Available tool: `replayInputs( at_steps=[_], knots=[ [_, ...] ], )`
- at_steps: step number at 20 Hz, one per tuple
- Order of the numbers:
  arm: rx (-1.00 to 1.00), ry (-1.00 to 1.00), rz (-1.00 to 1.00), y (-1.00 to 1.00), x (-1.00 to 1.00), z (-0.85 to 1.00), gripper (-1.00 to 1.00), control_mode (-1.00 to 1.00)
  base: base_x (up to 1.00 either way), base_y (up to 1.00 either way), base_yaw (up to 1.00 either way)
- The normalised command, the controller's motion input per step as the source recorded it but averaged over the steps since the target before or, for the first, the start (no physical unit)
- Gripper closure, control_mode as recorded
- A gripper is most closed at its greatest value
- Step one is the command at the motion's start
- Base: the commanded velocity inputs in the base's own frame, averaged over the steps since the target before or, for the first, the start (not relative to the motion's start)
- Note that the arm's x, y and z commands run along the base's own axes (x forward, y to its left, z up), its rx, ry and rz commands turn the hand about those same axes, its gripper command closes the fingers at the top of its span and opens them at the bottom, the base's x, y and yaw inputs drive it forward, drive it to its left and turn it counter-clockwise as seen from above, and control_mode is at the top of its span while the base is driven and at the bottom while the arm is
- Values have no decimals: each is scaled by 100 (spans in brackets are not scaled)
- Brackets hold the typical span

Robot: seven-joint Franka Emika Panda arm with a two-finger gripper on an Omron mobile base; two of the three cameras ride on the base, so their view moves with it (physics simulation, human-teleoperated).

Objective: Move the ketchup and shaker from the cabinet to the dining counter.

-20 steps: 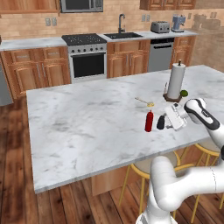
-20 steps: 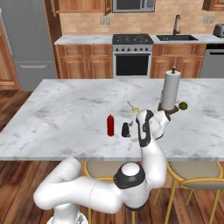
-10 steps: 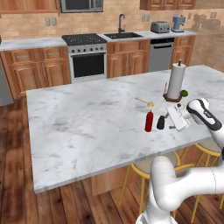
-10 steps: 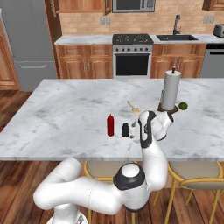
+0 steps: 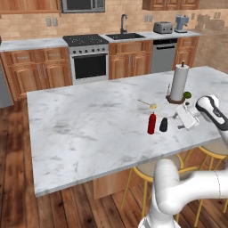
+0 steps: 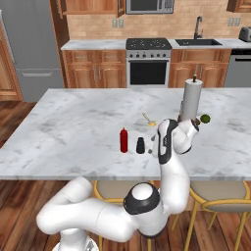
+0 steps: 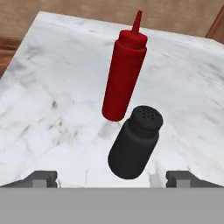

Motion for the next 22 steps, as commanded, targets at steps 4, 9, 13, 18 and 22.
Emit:
replayInputs(
  at_steps=[4, 9, 13, 18, 22],
  knots=[
    [-11, 17, -16, 0, -40, 39, -100, -100, 0, 0, 0],
    [-12, 11, -20, 0, -48, 34, -100, -100, 0, 0, 0],
    [-9, 8, -24, 0, -55, 26, -100, -100, 0, 0, 0],
    [-13, 2, -22, 0, -55, 29, -100, -100, 0, 0, 0],
    [-16, 0, -19, 13, -49, 34, -100, -100, 0, 0, 0]
  ],
)
